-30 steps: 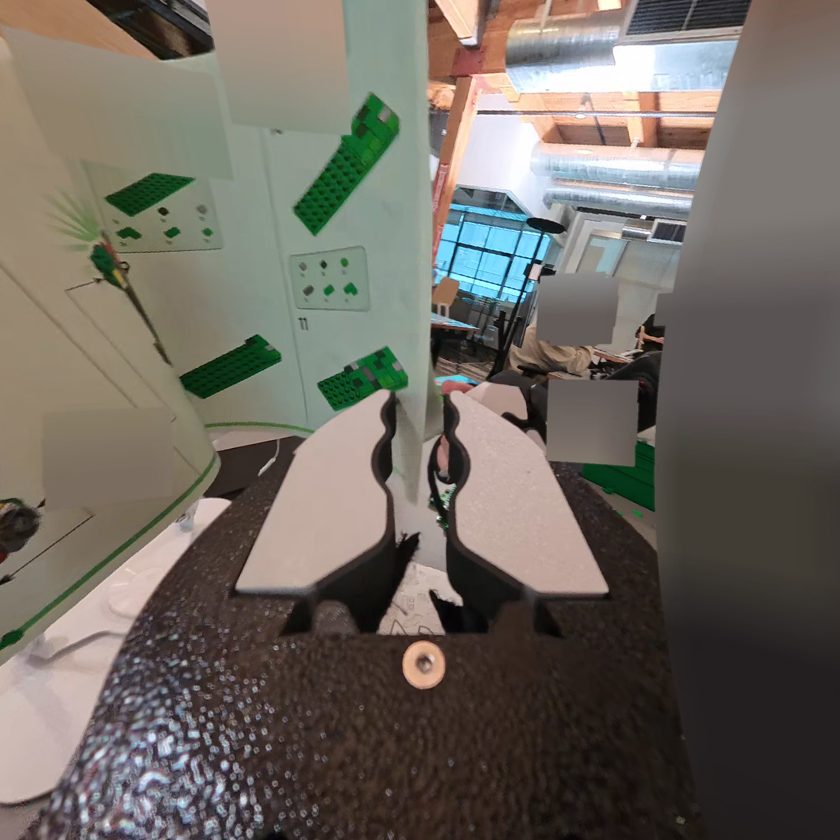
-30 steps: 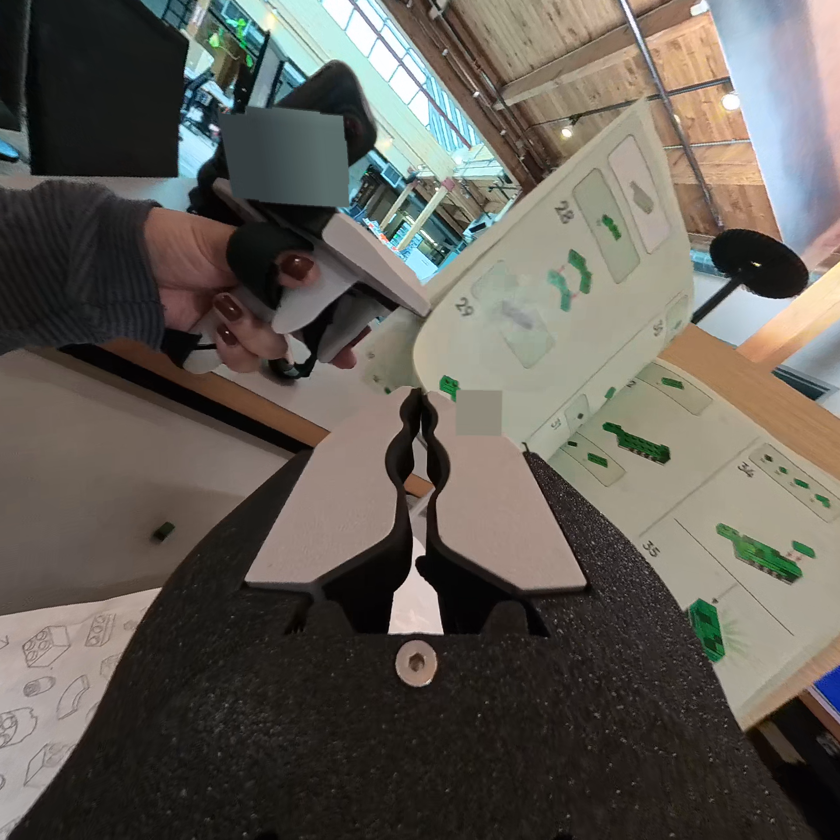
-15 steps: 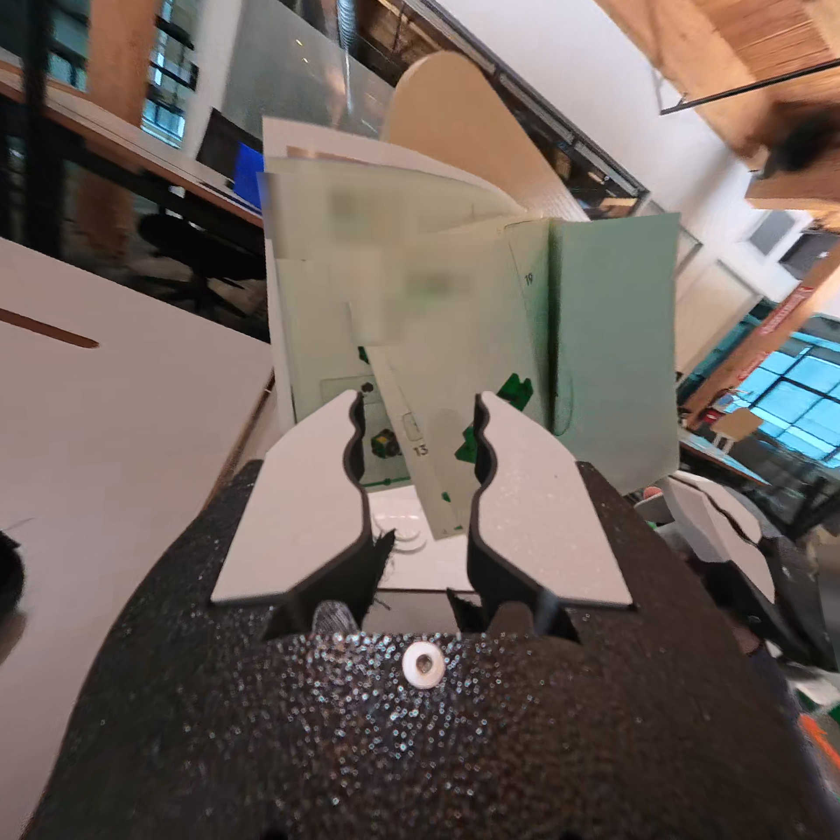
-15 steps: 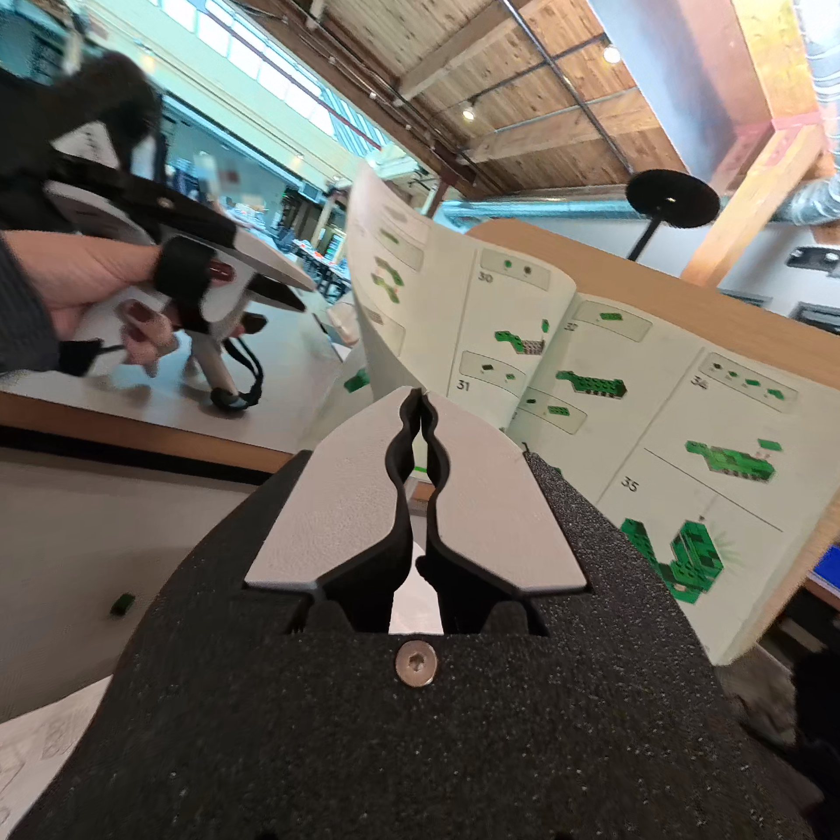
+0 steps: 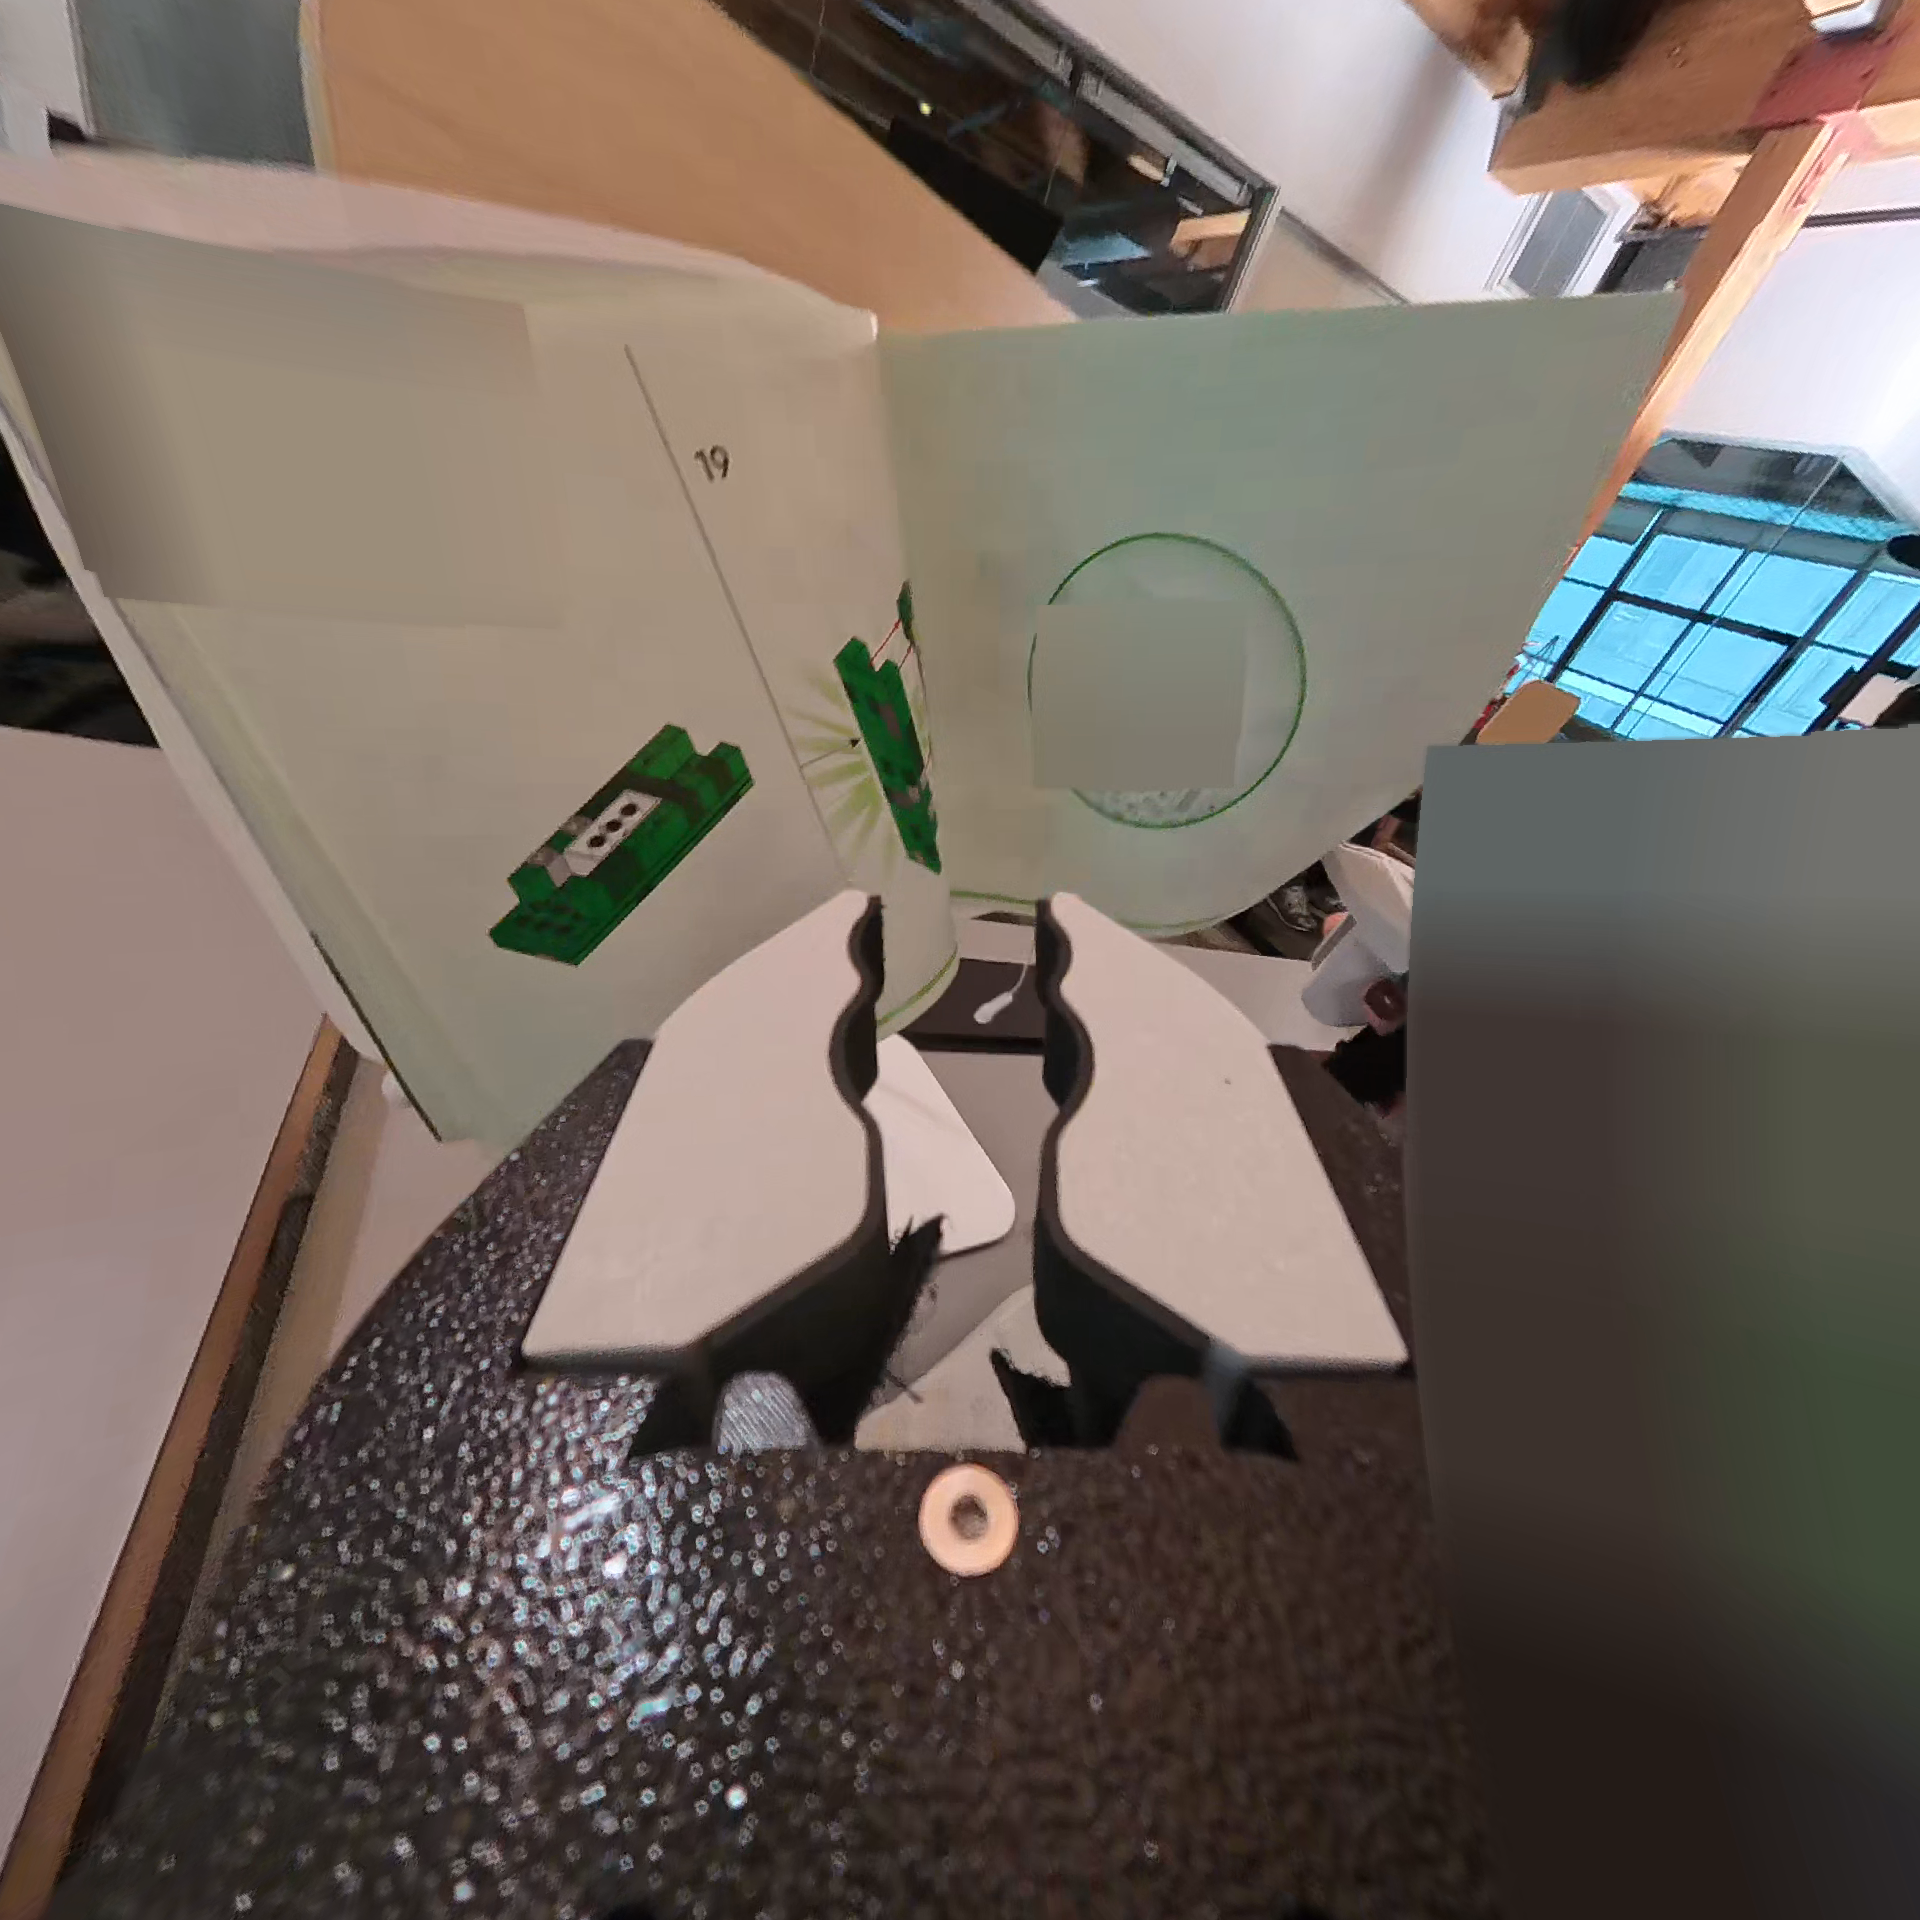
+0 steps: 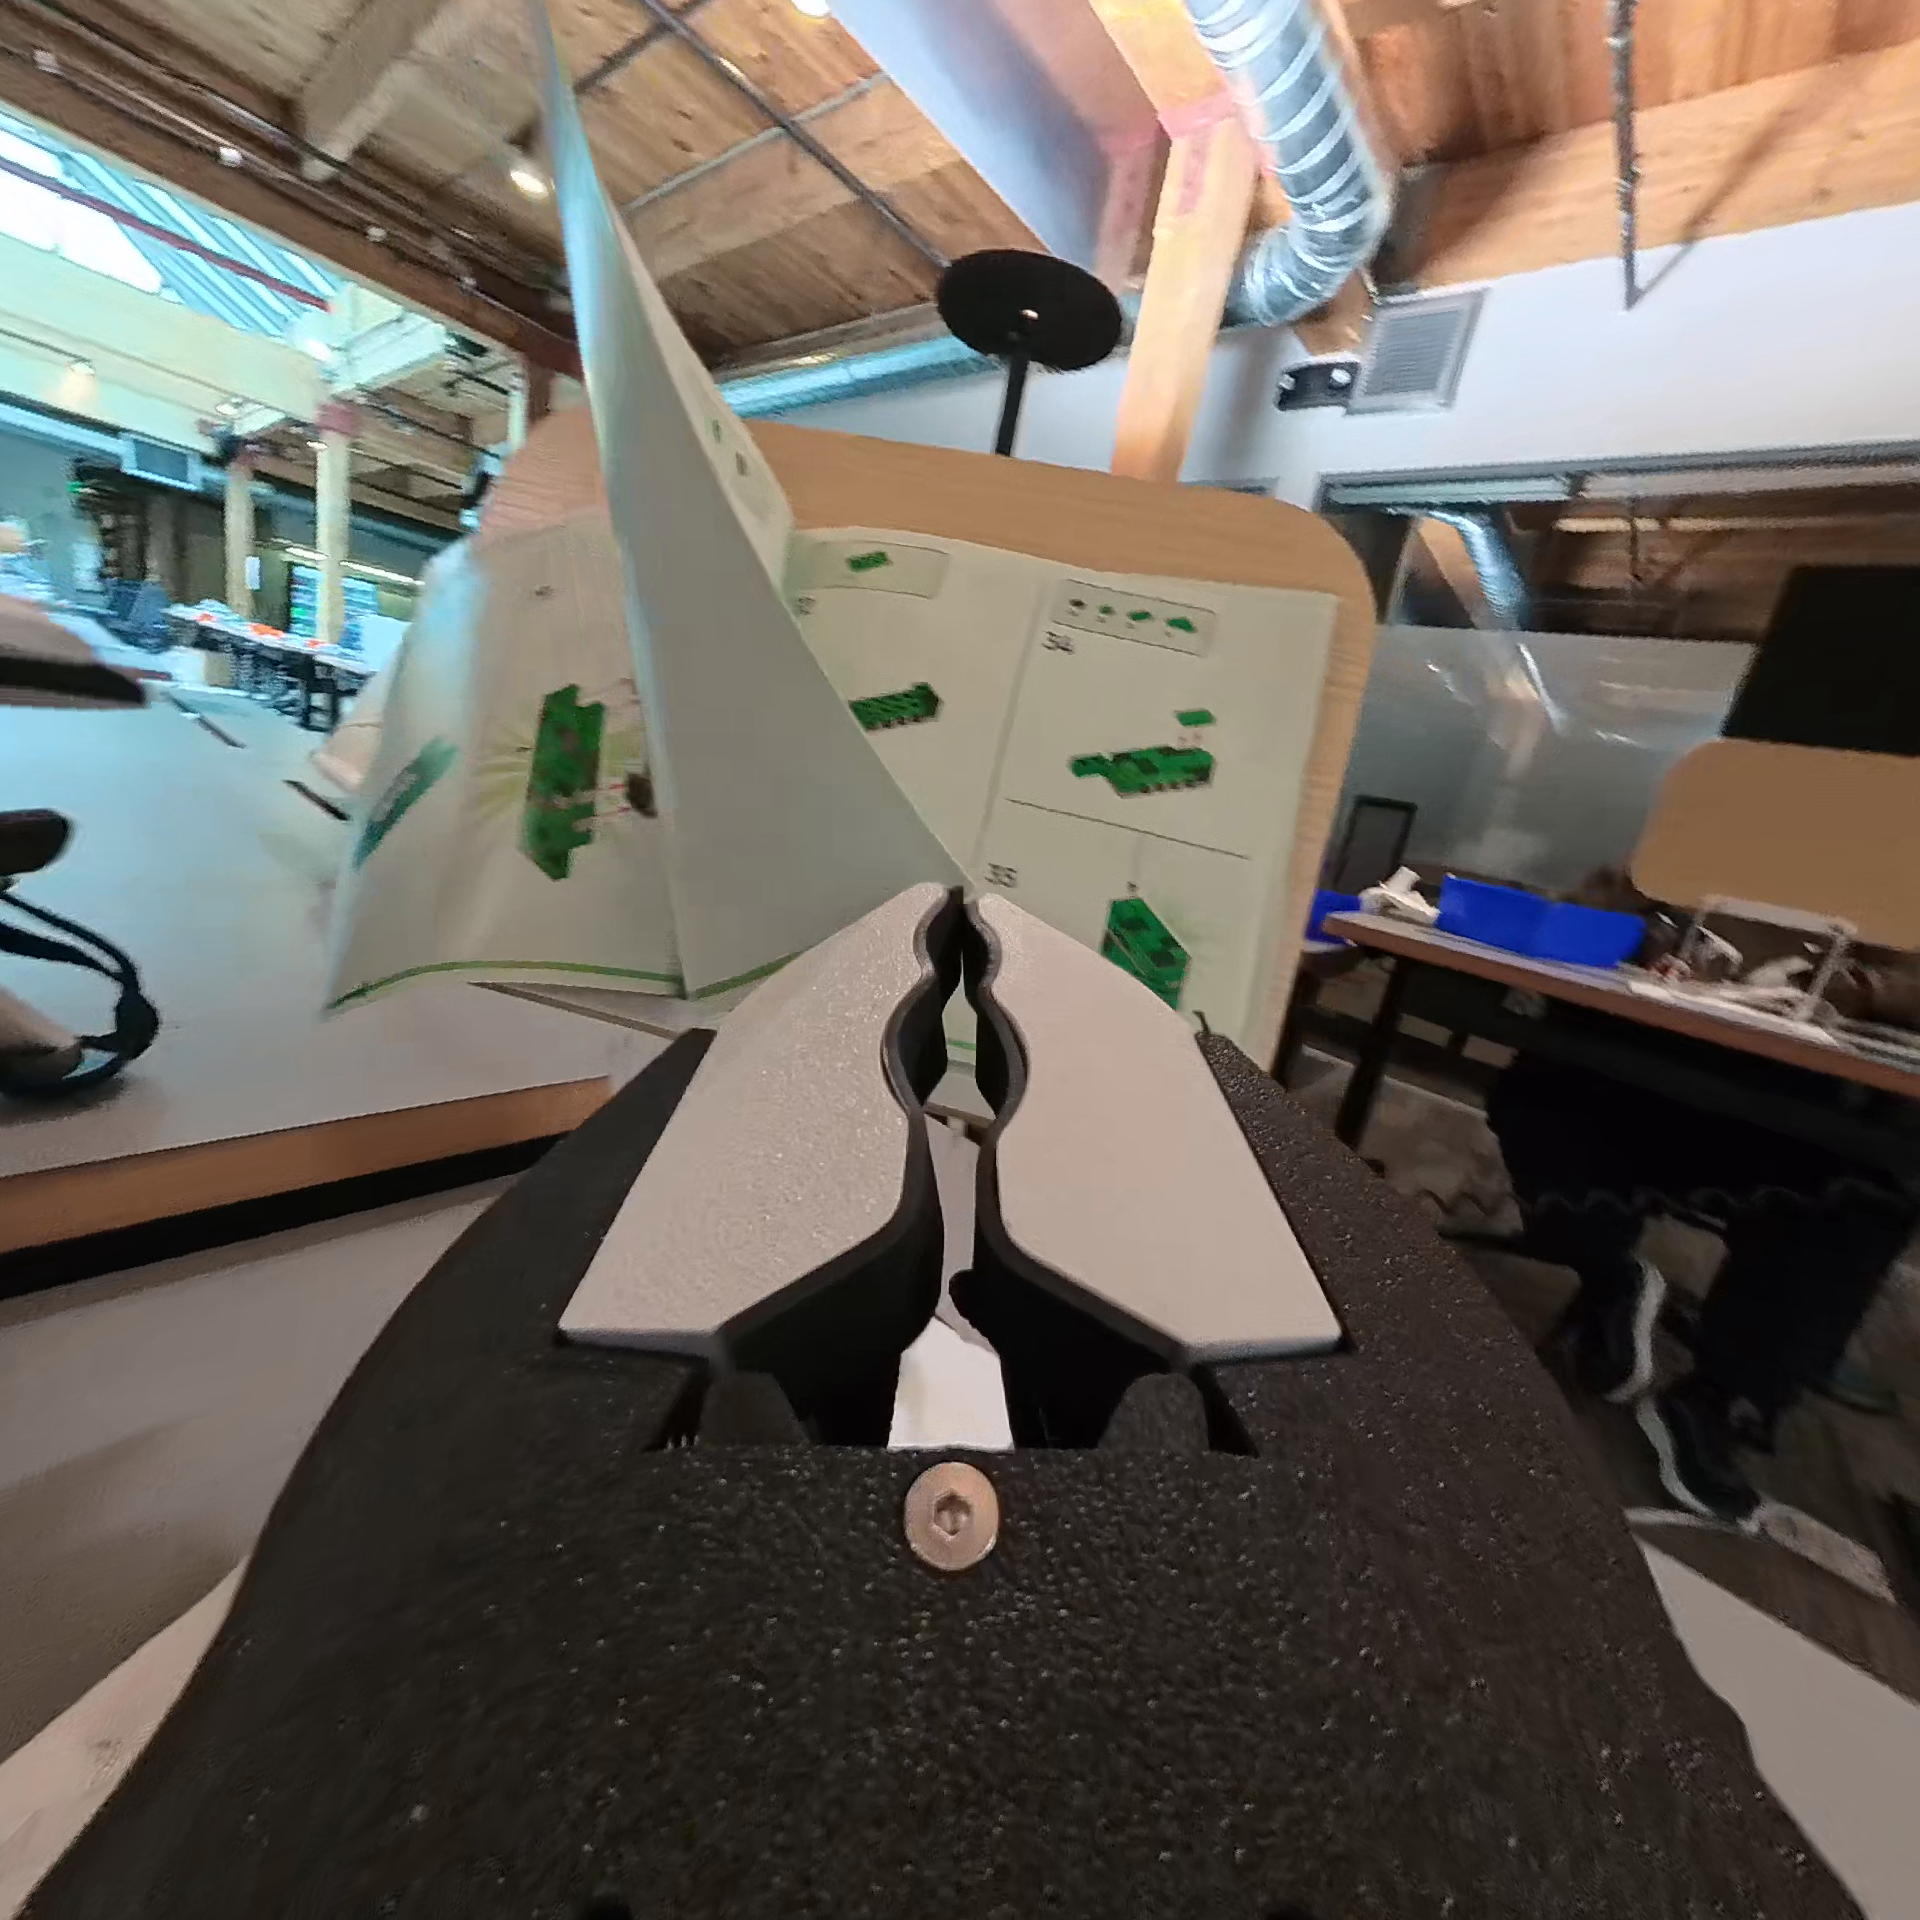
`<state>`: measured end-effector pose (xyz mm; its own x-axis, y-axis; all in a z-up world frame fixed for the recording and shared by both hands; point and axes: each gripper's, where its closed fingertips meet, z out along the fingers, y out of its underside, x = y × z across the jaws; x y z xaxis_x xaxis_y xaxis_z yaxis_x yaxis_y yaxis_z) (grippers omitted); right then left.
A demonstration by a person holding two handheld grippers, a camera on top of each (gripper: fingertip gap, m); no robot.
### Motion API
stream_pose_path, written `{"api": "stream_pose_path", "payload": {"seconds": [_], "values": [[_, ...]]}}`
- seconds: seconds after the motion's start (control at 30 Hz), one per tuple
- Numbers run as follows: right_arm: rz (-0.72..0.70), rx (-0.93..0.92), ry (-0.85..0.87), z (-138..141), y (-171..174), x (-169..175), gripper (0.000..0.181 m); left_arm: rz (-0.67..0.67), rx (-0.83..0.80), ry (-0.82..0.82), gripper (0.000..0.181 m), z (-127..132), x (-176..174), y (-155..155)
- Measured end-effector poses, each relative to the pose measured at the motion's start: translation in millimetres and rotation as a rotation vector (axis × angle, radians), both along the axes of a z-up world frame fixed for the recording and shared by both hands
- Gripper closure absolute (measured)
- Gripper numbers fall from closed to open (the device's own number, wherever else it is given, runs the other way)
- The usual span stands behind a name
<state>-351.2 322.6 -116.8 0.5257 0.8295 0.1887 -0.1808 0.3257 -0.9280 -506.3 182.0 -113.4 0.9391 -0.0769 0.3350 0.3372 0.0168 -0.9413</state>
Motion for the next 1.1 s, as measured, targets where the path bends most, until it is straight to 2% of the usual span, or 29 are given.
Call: {"api": "stream_pose_path", "payload": {"seconds": [0.03, 0.17, 0.33, 1.1], "values": [[-0.021, -0.014, 0.001, -1.9, 5.3, 3.4, 0.181, -0.008, -0.015, -0.015, 0.154, -3.0, -0.4, 0.9], [-0.076, -0.090, 0.012, -10.2, 22.8, 13.9, 0.181, -0.022, -0.063, -0.048, 0.153, -13.3, -2.5, 3.4], [-0.068, -0.135, 0.028, -15.2, 29.8, 17.6, 0.181, -0.043, -0.080, -0.049, 0.153, -16.6, 0.5, 5.5], [0.019, -0.096, -0.026, -16.8, 16.4, 0.9, 0.181, -0.072, -0.167, -0.054, 0.153, -32.2, 3.4, 7.2]]}}
